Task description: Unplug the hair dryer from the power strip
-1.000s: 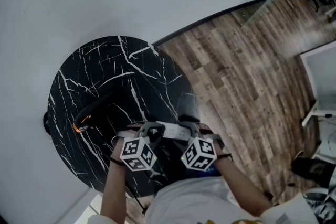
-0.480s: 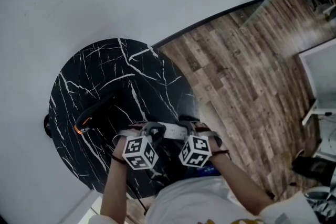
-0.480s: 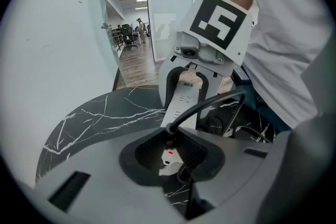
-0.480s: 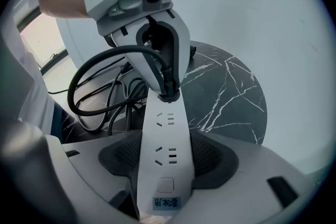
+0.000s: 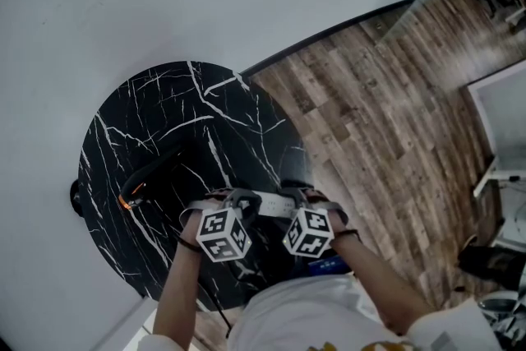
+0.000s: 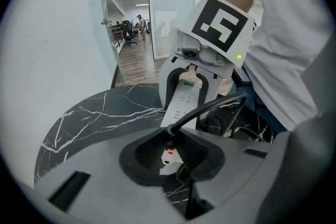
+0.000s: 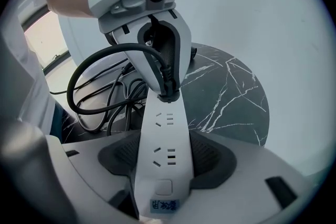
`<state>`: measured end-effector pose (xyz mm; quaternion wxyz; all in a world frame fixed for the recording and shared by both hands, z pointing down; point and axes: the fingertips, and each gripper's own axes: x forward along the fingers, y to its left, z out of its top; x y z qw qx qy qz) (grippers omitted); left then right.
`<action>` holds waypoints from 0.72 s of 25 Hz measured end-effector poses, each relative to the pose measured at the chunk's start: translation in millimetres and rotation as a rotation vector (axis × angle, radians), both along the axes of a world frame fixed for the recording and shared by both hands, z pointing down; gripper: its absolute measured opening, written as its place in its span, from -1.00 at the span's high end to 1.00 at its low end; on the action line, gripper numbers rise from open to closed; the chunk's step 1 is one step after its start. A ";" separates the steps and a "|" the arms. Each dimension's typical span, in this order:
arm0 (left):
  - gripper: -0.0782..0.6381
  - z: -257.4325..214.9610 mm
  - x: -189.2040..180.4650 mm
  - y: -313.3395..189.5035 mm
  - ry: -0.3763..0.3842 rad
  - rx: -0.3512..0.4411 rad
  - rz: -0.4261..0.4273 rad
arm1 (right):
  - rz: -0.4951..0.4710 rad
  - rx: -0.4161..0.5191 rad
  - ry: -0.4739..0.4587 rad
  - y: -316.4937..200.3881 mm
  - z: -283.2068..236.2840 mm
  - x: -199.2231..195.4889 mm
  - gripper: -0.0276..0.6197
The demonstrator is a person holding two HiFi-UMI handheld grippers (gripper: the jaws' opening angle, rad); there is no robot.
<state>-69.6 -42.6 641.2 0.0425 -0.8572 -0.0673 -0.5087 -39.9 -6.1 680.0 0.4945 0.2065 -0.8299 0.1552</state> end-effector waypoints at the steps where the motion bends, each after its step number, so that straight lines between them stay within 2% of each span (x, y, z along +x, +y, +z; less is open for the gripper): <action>1: 0.60 0.8 -0.4 0.0 -0.012 -0.005 0.005 | 0.001 -0.004 0.002 -0.2 0.2 -0.3 0.10; 5: 0.61 2.1 -0.4 0.9 -0.053 -0.014 0.033 | -0.003 -0.028 0.023 0.0 2.0 0.0 0.10; 14: 0.61 4.0 -0.6 -0.5 -0.058 -0.003 0.024 | -0.005 -0.050 0.054 -0.9 3.7 -1.6 0.09; 18: 0.61 5.4 -0.9 -0.7 -0.087 -0.003 0.030 | -0.005 -0.053 0.063 -1.5 4.1 -0.7 0.09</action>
